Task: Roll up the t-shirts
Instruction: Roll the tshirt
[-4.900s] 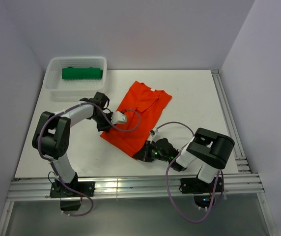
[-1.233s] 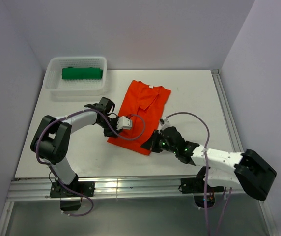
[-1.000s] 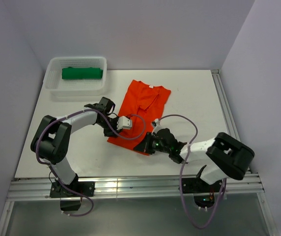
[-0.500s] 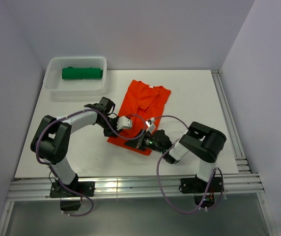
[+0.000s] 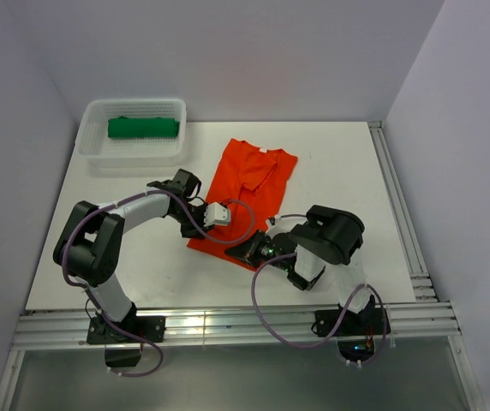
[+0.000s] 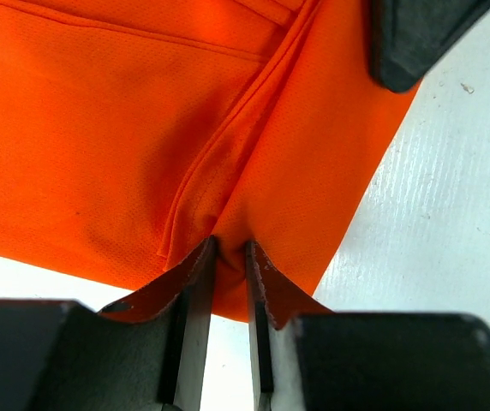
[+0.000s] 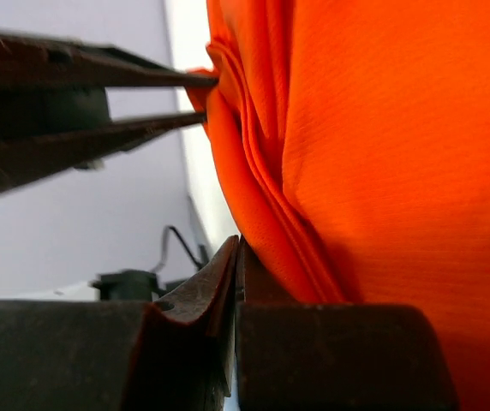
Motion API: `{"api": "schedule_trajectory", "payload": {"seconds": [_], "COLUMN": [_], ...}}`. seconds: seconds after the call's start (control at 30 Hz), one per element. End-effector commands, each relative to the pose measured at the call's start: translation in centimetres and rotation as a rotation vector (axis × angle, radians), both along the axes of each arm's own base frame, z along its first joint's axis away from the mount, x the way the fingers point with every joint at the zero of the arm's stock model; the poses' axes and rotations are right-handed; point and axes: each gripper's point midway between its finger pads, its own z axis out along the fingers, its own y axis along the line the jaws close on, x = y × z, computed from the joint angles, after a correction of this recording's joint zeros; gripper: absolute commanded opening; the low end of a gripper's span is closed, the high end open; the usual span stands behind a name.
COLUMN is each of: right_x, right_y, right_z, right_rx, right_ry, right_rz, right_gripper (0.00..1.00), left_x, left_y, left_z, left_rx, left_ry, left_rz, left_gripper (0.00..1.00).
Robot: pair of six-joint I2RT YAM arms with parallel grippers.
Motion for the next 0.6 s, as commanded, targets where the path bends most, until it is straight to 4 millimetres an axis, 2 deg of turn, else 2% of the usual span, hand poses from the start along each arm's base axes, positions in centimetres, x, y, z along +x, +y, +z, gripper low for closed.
{"api": "schedule_trajectory", "payload": {"seconds": [0.0,0.03,0.1,0.13,0.2,0.23,0.27,0.3,0.33,0.37,0.4,0.43,0.47,0.5,0.53,0.57], "right_x": [0.5,0.3,0.4,0.5,0.8,0.7,1.1,1.1,1.3,1.3,1.6,1.3,1.5,1.6,1.4,1.5], "right_y": [-2.6,-2.6,-2.5,-2.2,-2.1,-2.2,-1.9,-2.2,-2.1,-2.3,-2.7,-3.1,-3.3,-3.6,-3.9,-4.1], "right_z": [-3.8,-4.2,-3.5,-2.3,-1.2,-1.2,0.6,0.6,2.8,3.3,3.9,3.6,5.8,6.4,5.8,7.4], "right_rx": [-0.072,-0.084,-0.074,-0.056,-0.063,-0.089,-0.081,-0.109,-0.089,-0.115,-0.129,-0.169,-0.165,-0.185,-0.242,-0.264], "right_ry": [0.110,0.131,0.108,0.075,0.014,0.010,-0.062,-0.072,-0.126,-0.170,-0.200,-0.199,-0.274,-0.297,-0.286,-0.360], "right_rz": [-0.100,-0.096,-0.089,-0.078,-0.063,-0.054,-0.044,-0.042,-0.046,-0.039,-0.053,-0.048,-0.050,-0.053,-0.039,-0.029], "right_gripper": [0.00,0.00,0.00,0.00,0.04,0.06,0.08,0.10,0.11,0.12,0.17,0.20,0.26,0.29,0.32,0.37], "left_x": [0.5,0.4,0.4,0.5,0.6,0.8,0.7,0.9,0.9,1.0,1.1,1.1,1.1,1.1,1.1,1.2], "left_y": [-0.1,-0.1,0.0,0.0,-0.1,-0.2,-0.3,-0.4,-0.4,-0.5,-0.5,-0.5,-0.5,-0.4,-0.4,-0.4], "left_z": [1.4,1.4,1.4,1.6,1.9,2.2,2.4,2.6,2.7,2.9,3.0,3.1,3.0,3.0,3.0,3.1], "left_rx": [-0.004,-0.004,-0.002,-0.005,-0.008,-0.013,-0.016,-0.019,-0.020,-0.023,-0.022,-0.019,-0.019,-0.016,-0.015,-0.016], "left_ry": [-0.042,-0.041,-0.040,-0.045,-0.051,-0.056,-0.051,-0.054,-0.055,-0.058,-0.059,-0.060,-0.059,-0.060,-0.060,-0.062], "left_rz": [-0.006,-0.006,-0.005,-0.006,-0.007,-0.003,-0.005,-0.004,-0.004,-0.005,-0.003,-0.003,-0.004,-0.001,-0.002,-0.001], "left_gripper": [0.27,0.27,0.27,0.26,0.27,0.27,0.27,0.27,0.27,0.27,0.27,0.27,0.27,0.27,0.27,0.27]}}
